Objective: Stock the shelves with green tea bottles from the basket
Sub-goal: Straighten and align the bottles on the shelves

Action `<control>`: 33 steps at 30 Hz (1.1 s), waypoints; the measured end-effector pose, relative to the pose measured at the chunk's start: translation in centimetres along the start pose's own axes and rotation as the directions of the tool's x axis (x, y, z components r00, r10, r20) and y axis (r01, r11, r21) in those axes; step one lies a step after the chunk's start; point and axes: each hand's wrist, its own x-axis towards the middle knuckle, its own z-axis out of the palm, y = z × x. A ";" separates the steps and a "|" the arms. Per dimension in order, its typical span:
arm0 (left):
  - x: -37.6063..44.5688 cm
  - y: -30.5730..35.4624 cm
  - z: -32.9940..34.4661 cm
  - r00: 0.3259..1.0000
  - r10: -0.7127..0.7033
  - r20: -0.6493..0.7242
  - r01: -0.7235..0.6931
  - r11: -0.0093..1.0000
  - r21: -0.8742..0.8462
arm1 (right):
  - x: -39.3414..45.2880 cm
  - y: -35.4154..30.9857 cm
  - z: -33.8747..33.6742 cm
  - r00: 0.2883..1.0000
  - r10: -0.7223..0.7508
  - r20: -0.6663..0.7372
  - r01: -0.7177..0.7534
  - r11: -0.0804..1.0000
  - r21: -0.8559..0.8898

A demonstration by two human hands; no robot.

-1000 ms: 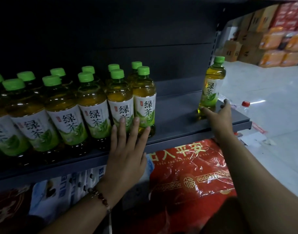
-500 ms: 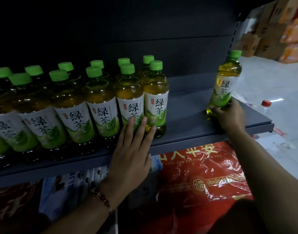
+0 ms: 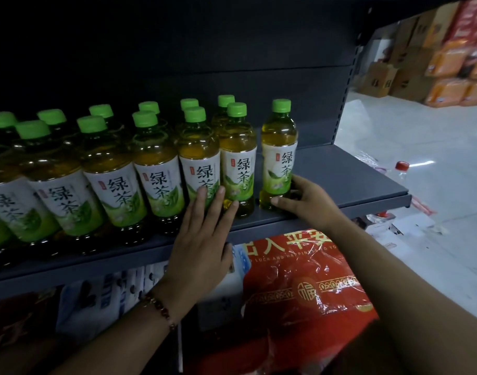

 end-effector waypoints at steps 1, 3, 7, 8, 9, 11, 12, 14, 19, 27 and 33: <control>0.0 0.0 0.0 1.000 0.000 0.003 0.000 1.000 -0.001 | -0.2 -0.4 0.3 1.000 -0.001 0.011 0.001 1.000 0.002; -0.2 -0.1 -0.2 1.000 -0.003 0.010 0.003 1.000 -0.007 | -0.3 -0.8 0.6 1.000 0.003 0.025 -0.004 1.000 0.014; -0.4 -0.3 -0.7 0.999 0.018 0.031 -0.018 1.000 -0.004 | -1.0 -1.3 0.7 0.999 0.018 0.032 -0.018 1.000 0.003; -0.5 -0.4 -0.9 0.999 0.029 0.039 -0.029 1.000 -0.008 | -1.1 -1.4 0.7 0.999 0.025 0.029 -0.025 1.000 -0.004; -0.6 -0.6 -1.2 0.998 0.041 0.047 -0.040 0.999 -0.015 | -1.5 -1.7 0.8 0.999 0.032 0.027 -0.032 0.999 -0.016; -1.0 -1.2 -2.2 0.997 0.051 0.058 -0.050 0.998 -0.026 | -2.3 -2.6 0.9 0.999 0.052 0.012 -0.051 0.997 -0.050; -1.3 -1.6 -2.9 0.996 0.050 0.068 -0.049 0.998 -0.029 | -2.7 -3.1 0.9 0.997 0.076 -0.006 -0.076 0.993 -0.085; -2.1 -2.6 -4.7 0.996 0.038 0.082 -0.037 0.999 -0.016 | -3.7 -4.4 1.0 0.988 0.143 -0.054 -0.152 0.959 -0.238; -3.6 -5.8 -11.5 0.988 -0.084 0.133 0.069 0.991 0.114 | -7.0 -10.6 0.6 0.995 0.090 0.029 -0.057 0.810 -0.584; -7.4 -10.5 -23.2 0.945 -0.286 0.157 0.238 0.934 0.267 | -10.0 -23.4 4.5 0.929 -0.265 0.259 0.370 0.707 -0.603; -9.3 -13.9 -31.1 0.903 -0.412 0.122 0.367 0.888 0.278 | -10.7 -32.6 7.7 0.840 -0.420 0.344 0.538 0.727 -0.426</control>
